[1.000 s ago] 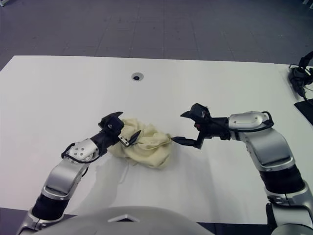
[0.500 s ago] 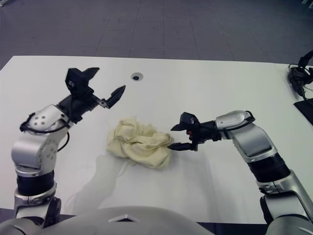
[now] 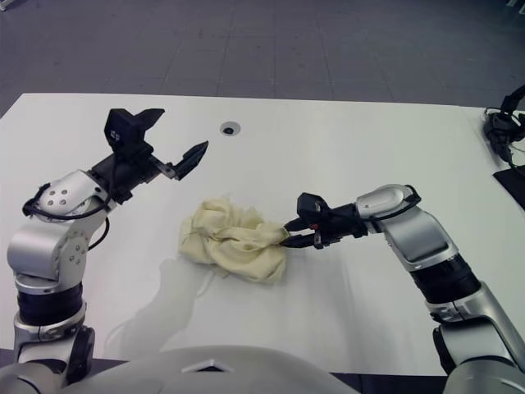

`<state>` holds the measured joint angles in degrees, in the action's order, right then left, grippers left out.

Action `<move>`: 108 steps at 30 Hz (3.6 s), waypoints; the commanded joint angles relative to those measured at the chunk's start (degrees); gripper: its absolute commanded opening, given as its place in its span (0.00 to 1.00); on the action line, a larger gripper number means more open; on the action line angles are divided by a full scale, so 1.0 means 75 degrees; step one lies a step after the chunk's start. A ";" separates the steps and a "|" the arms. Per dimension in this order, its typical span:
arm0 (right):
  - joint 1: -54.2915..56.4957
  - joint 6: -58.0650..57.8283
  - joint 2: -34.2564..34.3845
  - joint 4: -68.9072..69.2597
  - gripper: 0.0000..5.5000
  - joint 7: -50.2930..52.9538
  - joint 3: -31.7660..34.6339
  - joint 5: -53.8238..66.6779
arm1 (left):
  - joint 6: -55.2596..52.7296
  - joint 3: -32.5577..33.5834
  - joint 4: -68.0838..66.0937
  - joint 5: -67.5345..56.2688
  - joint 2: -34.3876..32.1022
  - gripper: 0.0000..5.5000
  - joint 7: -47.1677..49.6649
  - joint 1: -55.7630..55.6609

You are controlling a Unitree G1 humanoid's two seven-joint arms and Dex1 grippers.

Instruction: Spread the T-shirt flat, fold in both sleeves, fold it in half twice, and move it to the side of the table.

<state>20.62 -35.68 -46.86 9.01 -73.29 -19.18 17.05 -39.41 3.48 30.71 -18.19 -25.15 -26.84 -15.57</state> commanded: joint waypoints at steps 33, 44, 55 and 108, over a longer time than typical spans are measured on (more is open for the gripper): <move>0.0234 0.0556 0.0171 -0.0387 0.00 0.0468 0.0185 -0.0539 | 0.2545 -0.3183 -0.2362 0.1295 -0.2826 0.59 -0.5473 -0.0711; 0.0375 0.0500 0.0152 -0.0418 0.00 0.0306 0.0185 -0.0527 | 0.2643 -0.3309 -0.2644 0.1461 -0.2756 0.22 -0.5783 -0.0894; 0.0524 0.0511 0.0132 -0.0520 0.00 0.0243 0.0243 -0.0488 | 0.2592 -0.3164 -0.2935 0.1351 -0.2600 0.00 -0.5950 -0.1270; -0.1071 -0.0441 -0.2531 0.2410 0.00 0.0529 0.2679 0.0901 | 0.3157 -0.2552 0.1052 0.5930 -0.3924 0.00 -0.4157 0.0093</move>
<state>33.00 -19.28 -41.93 -14.77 -47.99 -5.45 5.80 1.10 -24.89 -0.45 31.97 -40.82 -37.11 -33.31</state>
